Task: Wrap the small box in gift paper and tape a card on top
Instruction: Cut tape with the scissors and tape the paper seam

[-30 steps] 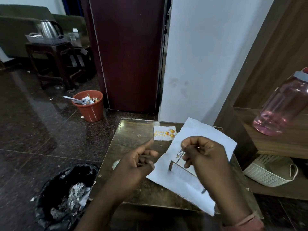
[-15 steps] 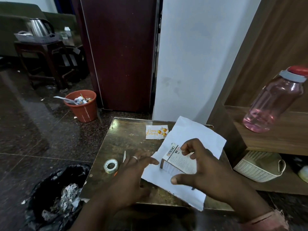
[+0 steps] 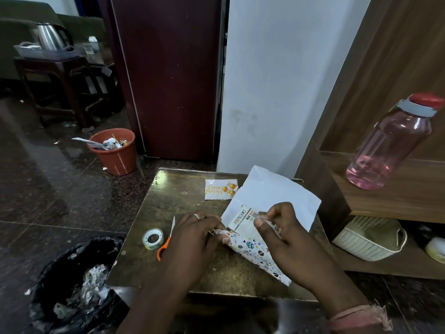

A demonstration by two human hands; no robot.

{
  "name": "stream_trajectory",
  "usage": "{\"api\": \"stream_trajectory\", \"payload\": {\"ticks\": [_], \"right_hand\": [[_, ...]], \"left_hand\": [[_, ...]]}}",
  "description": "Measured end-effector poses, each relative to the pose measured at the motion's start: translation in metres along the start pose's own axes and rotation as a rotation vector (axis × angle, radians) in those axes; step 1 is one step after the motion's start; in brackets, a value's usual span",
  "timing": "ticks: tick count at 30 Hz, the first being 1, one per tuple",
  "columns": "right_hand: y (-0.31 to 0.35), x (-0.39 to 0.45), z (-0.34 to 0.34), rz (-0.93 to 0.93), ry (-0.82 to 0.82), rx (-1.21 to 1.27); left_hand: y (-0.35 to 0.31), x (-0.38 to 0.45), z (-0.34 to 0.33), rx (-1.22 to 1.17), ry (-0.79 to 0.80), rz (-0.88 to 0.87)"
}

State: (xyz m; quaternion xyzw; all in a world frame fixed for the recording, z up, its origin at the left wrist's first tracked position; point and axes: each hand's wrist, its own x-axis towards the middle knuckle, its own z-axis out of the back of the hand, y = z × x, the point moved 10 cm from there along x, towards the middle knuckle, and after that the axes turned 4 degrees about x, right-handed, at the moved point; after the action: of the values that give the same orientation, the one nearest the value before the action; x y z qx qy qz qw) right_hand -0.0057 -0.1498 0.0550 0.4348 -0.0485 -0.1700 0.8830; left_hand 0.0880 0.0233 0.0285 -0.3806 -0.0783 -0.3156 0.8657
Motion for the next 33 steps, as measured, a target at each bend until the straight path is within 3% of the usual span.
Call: {"api": "stream_trajectory", "payload": {"ticks": [5,10,18,22,26,33], "right_hand": [[-0.004,-0.001,-0.001,-0.041,0.077,-0.089],[-0.014,0.003,0.007,-0.066,0.025,-0.130],[-0.019,0.005,0.007,-0.079,0.014,-0.048],[-0.017,0.002,0.004,-0.084,0.039,-0.033],[-0.018,0.003,0.004,-0.085,0.043,-0.065],[-0.014,0.006,0.008,-0.046,0.037,-0.149]], "left_hand": [[-0.008,0.007,-0.003,-0.042,-0.069,0.061],[-0.007,0.011,-0.011,-0.051,-0.119,0.135],[0.001,0.009,-0.015,-0.315,-0.180,0.328],[0.018,0.012,-0.021,-0.487,-0.121,0.457],[0.034,0.021,-0.023,-0.564,0.004,0.447],[0.031,0.017,-0.013,-0.525,-0.175,0.454]]}}
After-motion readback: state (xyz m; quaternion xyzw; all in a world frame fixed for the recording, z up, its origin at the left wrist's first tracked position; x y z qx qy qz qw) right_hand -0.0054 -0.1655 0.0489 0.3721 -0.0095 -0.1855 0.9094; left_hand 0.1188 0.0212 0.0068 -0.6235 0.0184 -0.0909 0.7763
